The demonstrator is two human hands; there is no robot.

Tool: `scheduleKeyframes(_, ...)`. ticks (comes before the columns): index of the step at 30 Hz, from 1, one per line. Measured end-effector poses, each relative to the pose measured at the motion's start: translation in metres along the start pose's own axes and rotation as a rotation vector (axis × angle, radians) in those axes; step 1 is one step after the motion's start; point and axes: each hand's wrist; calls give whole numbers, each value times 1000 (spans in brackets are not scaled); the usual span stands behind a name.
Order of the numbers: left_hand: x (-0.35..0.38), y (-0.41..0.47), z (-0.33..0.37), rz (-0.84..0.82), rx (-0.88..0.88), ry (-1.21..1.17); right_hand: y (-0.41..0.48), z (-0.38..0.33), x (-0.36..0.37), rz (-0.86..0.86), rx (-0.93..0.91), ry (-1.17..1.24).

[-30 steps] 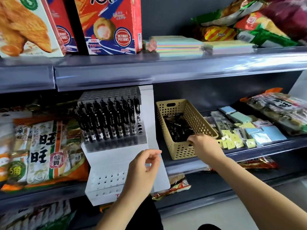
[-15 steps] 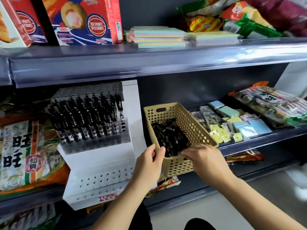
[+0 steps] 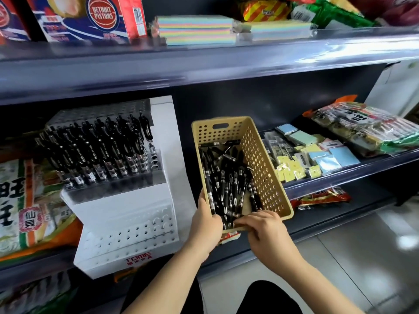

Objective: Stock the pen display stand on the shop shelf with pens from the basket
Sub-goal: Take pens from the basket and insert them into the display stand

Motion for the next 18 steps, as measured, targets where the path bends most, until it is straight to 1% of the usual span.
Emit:
scheduleKeyframes(2, 4, -2, -4, 32, 16, 37, 0, 0, -3, -70, 53, 76)
scheduleKeyframes(4, 8, -5, -6, 51, 17, 53, -1, -1, -10, -123, 68, 123)
scheduleKeyframes(6, 10, -8, -9, 58, 25, 60, -1, -1, -17, -231, 123, 205)
scheduleKeyframes(8, 13, -12, -11, 67, 46, 67, 3, 1, -25, -365, 233, 354)
scheduleKeyframes(9, 14, -13, -14, 75, 50, 72, 7, 2, -28, -405, 320, 465)
scheduleKeyframes(11, 17, -14, -16, 94, 62, 65, 20, 3, -28, -387, 510, 667)
scheduleKeyframes(12, 17, -15, -17, 99, 71, 58, 28, 5, -26, -353, 582, 673)
scheduleKeyframes(14, 18, -14, -19, 100, 83, 50, 46, 9, -16, -319, 648, 560)
scheduleKeyframes(16, 17, -13, -20, 97, 84, 40, 66, 9, -4, -316, 700, 499)
scheduleKeyframes(18, 17, -12, -21, 98, 84, 22, 83, 7, 10, -325, 767, 492)
Point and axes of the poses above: each hand's wrist, its own y-axis towards the middle knuckle, its own x-axis out of the palm, z = x × y, and after that the axes turned 2 degrees about x, right-handed
